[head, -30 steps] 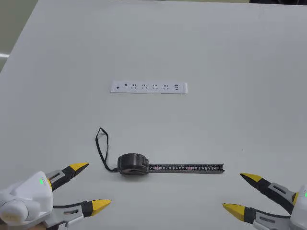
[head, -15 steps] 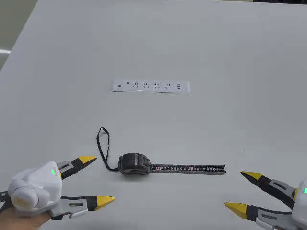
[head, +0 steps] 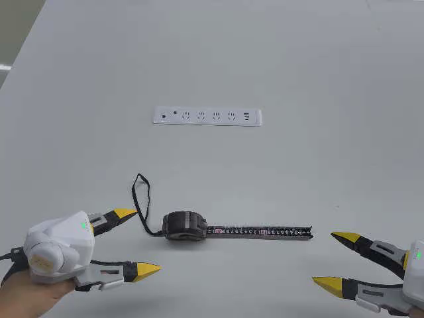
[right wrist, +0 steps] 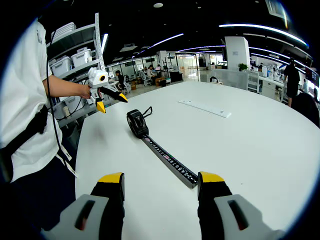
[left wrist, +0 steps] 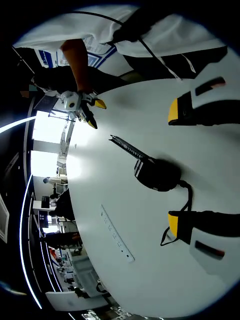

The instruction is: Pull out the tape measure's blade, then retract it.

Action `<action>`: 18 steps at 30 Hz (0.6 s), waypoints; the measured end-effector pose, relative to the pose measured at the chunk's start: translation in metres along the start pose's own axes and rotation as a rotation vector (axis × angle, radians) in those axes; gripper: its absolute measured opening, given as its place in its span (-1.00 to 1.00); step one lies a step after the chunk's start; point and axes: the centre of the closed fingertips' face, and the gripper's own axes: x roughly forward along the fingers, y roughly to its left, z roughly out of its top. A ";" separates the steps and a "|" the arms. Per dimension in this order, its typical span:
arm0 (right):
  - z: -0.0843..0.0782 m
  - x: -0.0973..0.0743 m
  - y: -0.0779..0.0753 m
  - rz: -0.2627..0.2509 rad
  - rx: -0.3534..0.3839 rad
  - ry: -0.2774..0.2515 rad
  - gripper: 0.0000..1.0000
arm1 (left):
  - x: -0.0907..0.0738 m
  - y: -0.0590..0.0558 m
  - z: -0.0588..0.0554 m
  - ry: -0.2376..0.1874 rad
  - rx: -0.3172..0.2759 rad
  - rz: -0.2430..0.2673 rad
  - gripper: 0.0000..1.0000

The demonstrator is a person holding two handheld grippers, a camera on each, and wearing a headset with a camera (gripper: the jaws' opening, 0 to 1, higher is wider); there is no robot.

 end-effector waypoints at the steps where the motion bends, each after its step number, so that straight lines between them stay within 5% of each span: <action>1: 0.000 0.000 -0.001 0.002 0.001 0.001 0.18 | 0.001 0.000 -0.001 0.002 -0.001 0.000 0.36; 15: 0.002 0.009 -0.009 -0.007 0.016 -0.012 0.17 | 0.014 0.006 -0.017 0.016 -0.037 0.014 0.36; 18: 0.001 0.012 -0.010 -0.012 0.023 -0.016 0.16 | 0.016 0.003 -0.011 0.014 -0.051 0.030 0.36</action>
